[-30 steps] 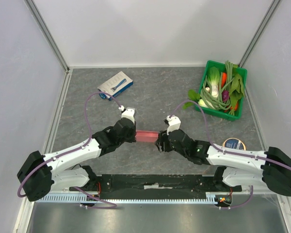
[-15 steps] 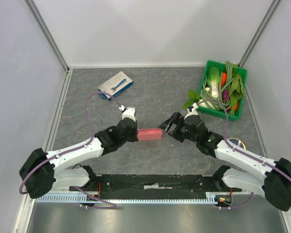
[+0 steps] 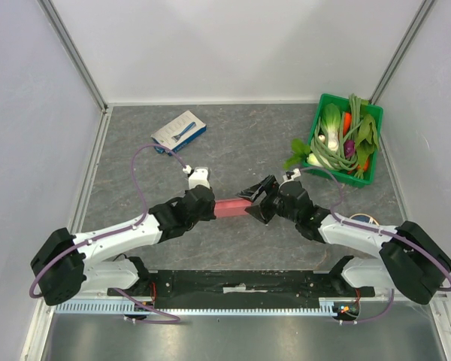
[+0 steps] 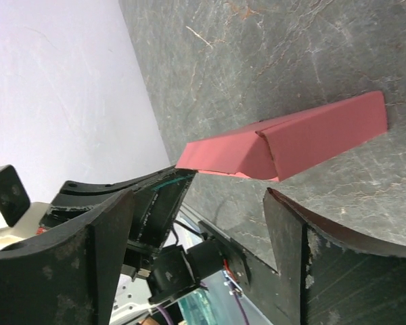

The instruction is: Fold the paper box

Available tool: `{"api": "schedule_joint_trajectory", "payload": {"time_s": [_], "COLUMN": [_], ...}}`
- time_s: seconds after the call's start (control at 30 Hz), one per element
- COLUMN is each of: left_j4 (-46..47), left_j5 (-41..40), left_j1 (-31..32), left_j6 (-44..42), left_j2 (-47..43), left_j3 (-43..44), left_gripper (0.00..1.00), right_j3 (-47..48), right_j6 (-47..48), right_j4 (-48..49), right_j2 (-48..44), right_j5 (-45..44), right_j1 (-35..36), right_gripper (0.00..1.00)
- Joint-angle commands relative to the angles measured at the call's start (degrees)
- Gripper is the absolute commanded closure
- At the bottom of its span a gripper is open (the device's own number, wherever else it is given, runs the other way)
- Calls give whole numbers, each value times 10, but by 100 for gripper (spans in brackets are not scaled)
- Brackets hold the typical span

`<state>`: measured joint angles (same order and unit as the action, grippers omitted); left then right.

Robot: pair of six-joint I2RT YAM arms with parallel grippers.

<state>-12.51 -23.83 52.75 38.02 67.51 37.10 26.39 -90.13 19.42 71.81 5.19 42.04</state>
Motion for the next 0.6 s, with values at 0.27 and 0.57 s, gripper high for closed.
{"api": "schedule_joint_trajectory", "payload": {"time_s": [0.27, 0.57], "left_j4": [-96, -96], "left_j5": [-17, -27], "left_j1": [24, 46], "left_j6": [54, 64], "left_j2": [19, 23], "left_j3": [-13, -9], "left_gripper": [98, 98], "right_j3": [-15, -28], "right_j6": [-73, -83], "right_j4": [88, 133], "right_j2": [57, 95], "right_j5": [9, -2], "right_j1": [0, 0], "right_gripper": [24, 37]}}
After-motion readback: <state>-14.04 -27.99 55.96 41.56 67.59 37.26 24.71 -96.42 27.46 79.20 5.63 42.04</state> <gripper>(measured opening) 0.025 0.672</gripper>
